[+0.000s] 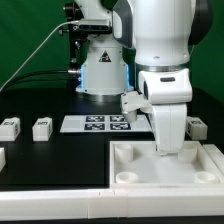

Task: Assemble one leg

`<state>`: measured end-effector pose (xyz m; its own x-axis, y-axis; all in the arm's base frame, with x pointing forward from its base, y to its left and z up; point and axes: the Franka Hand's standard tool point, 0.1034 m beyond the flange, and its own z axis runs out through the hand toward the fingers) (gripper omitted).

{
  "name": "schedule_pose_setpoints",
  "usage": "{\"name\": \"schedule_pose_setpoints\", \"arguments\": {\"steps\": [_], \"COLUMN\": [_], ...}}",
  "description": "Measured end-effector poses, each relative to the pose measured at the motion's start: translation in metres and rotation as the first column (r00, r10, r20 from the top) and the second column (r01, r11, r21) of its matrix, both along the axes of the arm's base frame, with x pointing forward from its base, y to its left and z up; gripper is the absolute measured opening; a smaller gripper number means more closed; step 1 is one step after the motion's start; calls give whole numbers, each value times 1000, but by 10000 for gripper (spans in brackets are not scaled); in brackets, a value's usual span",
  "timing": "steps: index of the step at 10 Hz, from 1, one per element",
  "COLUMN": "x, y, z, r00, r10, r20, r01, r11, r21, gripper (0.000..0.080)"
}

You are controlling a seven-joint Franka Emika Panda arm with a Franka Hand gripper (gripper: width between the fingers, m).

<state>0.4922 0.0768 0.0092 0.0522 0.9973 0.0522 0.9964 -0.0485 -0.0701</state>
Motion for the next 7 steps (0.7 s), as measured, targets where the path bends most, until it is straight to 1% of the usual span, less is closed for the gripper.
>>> {"name": "schedule_pose_setpoints", "arguments": {"steps": [3, 4, 5, 6, 7], "x": [2, 3, 4, 7, 10], "y": [-1, -2, -2, 0, 3], "z": [1, 2, 3, 7, 13], "r00": [1000, 1000, 1000, 999, 998], "r10": [-4, -6, -10, -40, -62], "r20": [2, 4, 7, 14, 24], "r01": [4, 6, 10, 40, 62], "r11": [1000, 1000, 1000, 999, 998], "r21": [0, 0, -1, -3, -5], "gripper": [72, 260, 395, 395, 572]}}
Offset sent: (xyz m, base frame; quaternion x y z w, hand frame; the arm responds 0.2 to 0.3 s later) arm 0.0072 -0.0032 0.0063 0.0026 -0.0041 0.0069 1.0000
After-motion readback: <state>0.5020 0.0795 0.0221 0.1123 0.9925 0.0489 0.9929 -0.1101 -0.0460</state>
